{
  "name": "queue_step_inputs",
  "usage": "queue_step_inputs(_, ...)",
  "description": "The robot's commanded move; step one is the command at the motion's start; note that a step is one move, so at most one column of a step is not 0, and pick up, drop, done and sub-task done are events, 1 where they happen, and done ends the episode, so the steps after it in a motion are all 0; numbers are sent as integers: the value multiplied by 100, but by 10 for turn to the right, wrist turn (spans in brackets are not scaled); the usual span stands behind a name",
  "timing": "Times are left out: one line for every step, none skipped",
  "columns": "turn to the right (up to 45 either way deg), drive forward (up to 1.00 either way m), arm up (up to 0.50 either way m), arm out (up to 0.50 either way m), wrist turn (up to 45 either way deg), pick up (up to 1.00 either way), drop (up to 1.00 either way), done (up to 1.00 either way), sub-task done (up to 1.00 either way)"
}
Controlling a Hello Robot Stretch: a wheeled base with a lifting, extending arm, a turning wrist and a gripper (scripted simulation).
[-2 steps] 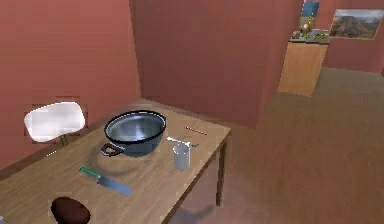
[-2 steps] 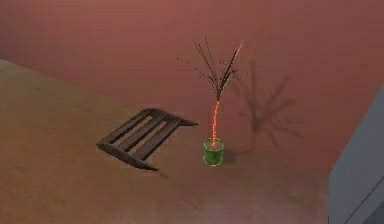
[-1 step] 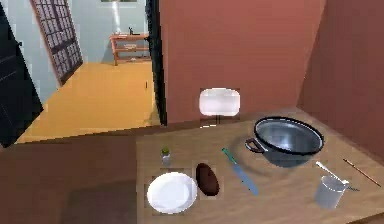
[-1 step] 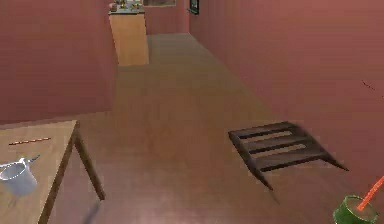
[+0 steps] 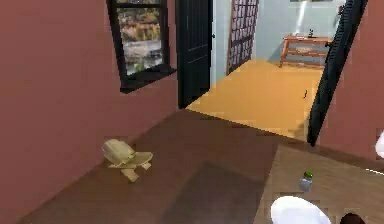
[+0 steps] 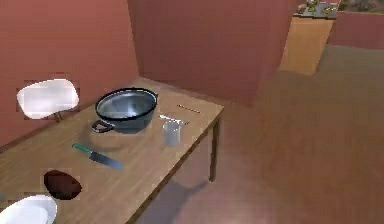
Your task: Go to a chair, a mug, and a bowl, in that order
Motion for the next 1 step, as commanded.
queue_step_inputs(-450,0,0,0,0,0,0,0,0)
